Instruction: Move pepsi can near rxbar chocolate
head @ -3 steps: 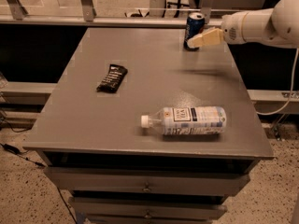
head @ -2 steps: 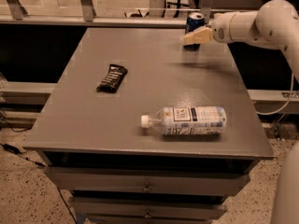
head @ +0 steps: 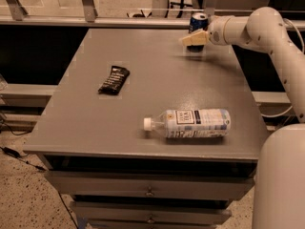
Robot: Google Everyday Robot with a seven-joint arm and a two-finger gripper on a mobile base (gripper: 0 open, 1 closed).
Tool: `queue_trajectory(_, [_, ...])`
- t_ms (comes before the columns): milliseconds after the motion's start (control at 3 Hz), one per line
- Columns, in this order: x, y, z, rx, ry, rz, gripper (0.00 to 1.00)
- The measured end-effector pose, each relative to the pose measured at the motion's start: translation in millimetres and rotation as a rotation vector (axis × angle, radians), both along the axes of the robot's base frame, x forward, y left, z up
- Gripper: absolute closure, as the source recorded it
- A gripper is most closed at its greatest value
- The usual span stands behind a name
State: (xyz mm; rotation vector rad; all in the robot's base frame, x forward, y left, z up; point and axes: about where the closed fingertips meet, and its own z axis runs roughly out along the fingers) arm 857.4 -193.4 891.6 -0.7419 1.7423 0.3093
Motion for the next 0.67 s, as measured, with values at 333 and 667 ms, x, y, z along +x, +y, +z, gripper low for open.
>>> queue_trajectory(333, [4,-9,-5,-0.011,0.004,-0.01,0.32])
queue_trajectory(667, [-7,-12,5,0.009,0.02,0.007,0.56])
